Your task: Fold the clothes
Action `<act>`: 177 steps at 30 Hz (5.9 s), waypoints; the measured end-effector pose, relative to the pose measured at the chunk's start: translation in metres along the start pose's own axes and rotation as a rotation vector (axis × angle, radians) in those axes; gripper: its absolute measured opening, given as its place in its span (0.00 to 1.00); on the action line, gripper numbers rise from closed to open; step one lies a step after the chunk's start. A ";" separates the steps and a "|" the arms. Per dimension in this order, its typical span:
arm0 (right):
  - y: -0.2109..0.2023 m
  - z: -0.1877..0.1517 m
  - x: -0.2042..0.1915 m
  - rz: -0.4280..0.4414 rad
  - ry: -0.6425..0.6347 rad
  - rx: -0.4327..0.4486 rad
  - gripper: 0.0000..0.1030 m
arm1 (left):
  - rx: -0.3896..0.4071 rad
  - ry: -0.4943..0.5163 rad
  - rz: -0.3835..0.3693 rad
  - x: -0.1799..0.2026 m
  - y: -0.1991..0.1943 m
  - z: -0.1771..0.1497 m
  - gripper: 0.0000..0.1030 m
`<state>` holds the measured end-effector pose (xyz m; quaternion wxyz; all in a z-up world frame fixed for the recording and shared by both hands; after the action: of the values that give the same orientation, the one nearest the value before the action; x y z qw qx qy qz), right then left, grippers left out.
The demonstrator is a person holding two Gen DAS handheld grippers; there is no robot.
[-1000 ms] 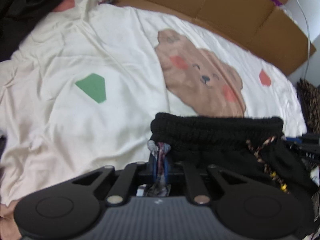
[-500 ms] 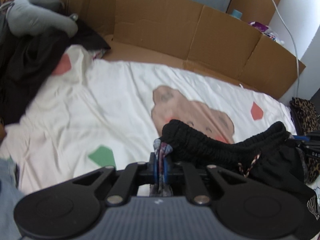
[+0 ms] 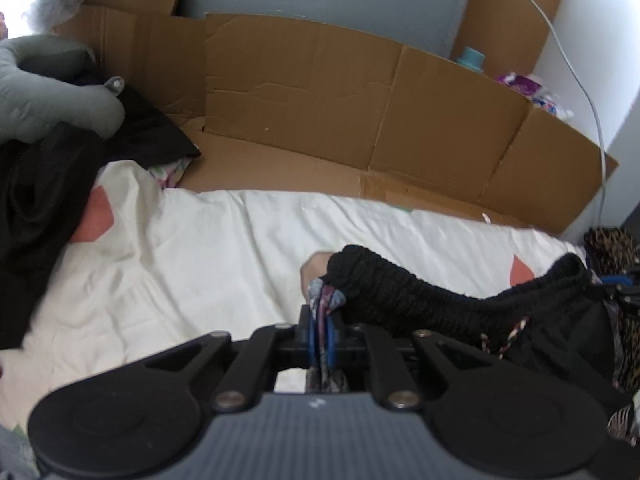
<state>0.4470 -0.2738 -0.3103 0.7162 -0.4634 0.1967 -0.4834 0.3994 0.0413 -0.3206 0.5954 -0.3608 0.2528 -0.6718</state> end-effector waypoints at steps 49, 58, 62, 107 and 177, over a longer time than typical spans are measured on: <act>0.143 0.078 0.006 -0.112 0.182 0.033 0.43 | -0.125 0.153 0.220 -0.050 0.156 0.087 0.65; 0.091 0.075 0.002 -0.031 0.173 0.021 0.43 | -0.119 0.071 0.206 -0.069 0.094 0.084 0.68; 0.053 0.077 -0.010 0.013 0.150 0.015 0.43 | -0.116 0.066 0.186 -0.069 0.057 0.084 0.68; -0.211 -0.030 -0.120 0.268 0.126 0.085 0.51 | -0.124 -0.042 0.081 0.012 -0.182 -0.048 0.40; -0.163 -0.167 -0.143 0.366 0.075 -0.138 0.51 | -0.147 -0.259 0.057 0.020 -0.103 -0.185 0.02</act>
<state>0.1764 -0.2446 -0.2772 0.7508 -0.4493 0.3370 -0.3475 0.1897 0.0219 -0.3504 0.6140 -0.4796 0.2325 -0.5822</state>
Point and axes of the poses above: each gripper's, at about its wrist camera, not at the fingertips, and y roughly the way its jaws point, x to its right, z to its top, the point moved 5 cm from there along y, roughly the way its jaws point, and after that the axes turned 2 degrees about -y, right-handed, at the moved point
